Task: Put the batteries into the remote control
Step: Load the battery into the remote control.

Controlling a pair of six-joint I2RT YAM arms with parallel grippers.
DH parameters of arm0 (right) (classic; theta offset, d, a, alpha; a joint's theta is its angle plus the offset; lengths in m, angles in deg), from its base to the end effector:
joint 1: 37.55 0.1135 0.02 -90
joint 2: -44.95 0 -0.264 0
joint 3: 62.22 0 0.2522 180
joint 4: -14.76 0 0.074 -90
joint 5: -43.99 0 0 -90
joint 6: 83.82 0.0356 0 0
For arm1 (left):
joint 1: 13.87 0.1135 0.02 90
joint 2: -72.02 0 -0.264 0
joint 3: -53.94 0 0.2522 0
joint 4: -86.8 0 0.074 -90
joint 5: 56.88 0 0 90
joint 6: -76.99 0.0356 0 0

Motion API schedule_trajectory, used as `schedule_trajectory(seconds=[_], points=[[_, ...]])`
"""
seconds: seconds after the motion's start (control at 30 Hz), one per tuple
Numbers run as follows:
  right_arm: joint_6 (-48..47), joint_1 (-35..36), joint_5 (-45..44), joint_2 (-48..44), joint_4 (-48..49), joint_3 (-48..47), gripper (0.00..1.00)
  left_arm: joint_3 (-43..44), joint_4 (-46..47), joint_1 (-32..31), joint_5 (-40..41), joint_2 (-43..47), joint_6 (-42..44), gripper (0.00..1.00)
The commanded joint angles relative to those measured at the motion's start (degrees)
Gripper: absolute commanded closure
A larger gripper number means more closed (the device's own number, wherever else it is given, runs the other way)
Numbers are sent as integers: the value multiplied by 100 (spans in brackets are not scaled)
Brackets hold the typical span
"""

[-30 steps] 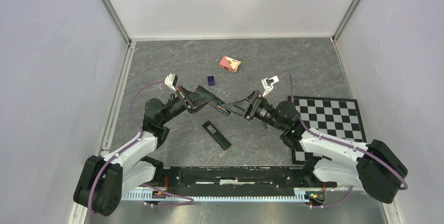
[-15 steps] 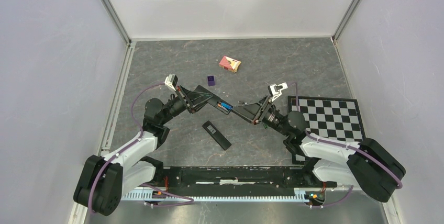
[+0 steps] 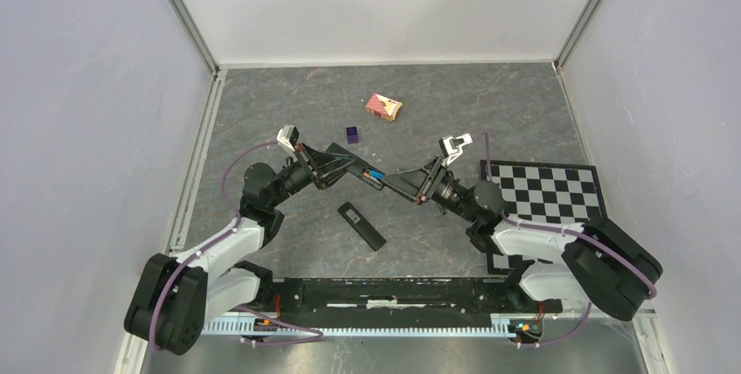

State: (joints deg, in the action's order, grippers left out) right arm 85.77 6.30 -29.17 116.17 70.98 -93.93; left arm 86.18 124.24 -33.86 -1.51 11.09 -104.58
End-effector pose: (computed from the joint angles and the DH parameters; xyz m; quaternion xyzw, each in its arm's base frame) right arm 0.1610 0.1689 0.2341 0.0694 0.5980 0.7404 0.2991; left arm 0.1952 -0.0925 0.2389 -0.1803 0.6363 -0.7081 0.2473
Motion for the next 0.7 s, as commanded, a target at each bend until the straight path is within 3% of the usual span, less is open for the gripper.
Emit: schedule_trajectory(seconds=[0.0,0.37,0.67], points=[[121,0,135,223,534,-331,51,16,447,15,-23,-38,-281,98],[76,9,139,510,196,-463,74,111,594,9,-173,-46,-299,98],[-622,35,-185,405,-1317,-731,76,138,835,8,-177,-25,-257,98]])
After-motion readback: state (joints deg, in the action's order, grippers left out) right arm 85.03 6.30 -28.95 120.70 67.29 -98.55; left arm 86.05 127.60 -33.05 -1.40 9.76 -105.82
